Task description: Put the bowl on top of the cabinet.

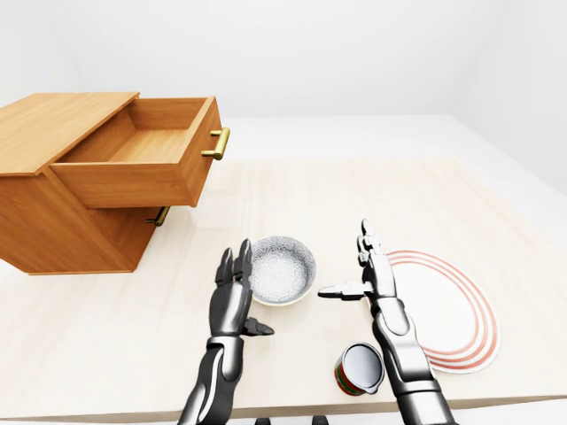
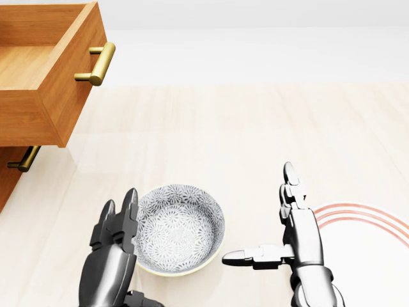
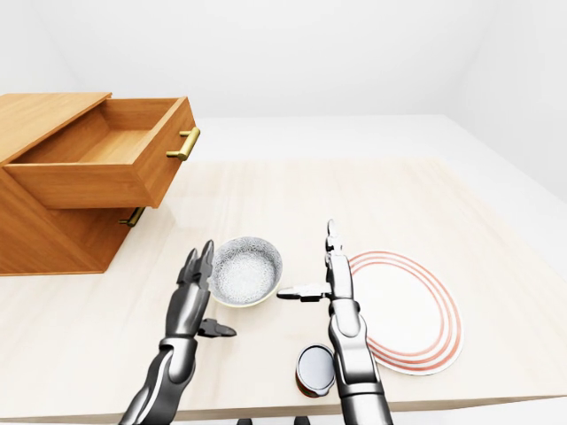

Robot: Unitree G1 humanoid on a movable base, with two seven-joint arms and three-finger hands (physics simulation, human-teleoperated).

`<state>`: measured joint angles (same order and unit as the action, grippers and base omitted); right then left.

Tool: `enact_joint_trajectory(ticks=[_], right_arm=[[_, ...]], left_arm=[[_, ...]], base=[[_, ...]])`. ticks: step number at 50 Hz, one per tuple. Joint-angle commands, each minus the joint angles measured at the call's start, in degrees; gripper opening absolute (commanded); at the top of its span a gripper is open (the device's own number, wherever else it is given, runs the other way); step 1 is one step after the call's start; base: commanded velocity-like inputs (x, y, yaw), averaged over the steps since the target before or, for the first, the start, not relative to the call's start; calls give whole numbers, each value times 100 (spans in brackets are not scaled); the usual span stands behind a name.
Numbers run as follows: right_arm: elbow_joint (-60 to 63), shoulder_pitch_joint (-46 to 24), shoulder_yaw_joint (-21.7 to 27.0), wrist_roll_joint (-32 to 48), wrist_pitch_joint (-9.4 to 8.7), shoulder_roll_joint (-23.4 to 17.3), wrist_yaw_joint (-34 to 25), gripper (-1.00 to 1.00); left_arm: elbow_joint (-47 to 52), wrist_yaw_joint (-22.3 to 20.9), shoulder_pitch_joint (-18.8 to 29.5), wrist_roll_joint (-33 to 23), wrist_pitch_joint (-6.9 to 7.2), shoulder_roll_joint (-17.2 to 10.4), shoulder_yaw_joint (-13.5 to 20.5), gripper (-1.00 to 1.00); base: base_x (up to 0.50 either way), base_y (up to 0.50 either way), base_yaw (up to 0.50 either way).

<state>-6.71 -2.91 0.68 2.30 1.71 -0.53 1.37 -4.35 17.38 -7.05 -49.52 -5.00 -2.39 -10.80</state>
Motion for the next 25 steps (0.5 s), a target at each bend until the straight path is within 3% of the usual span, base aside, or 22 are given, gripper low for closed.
enact_joint_trajectory(ticks=[1, 17, 25], right_arm=[[-140, -45, -25, 32, 53, 4, -28, 100], [155, 86, -61, 72, -56, 12, -93, 100], [113, 50, -18, 44, -39, -2, -101, 100]], left_arm=[[-52, 474, 81, -708, 0, 14, -211, 100], [-897, 1262, 553, -1398, 0, 132, -515, 100], [-1282, 1262, 704, -1476, 0, 166, -526, 100]], base=[[0, 0, 0], [0, 0, 0], [0, 0, 0]])
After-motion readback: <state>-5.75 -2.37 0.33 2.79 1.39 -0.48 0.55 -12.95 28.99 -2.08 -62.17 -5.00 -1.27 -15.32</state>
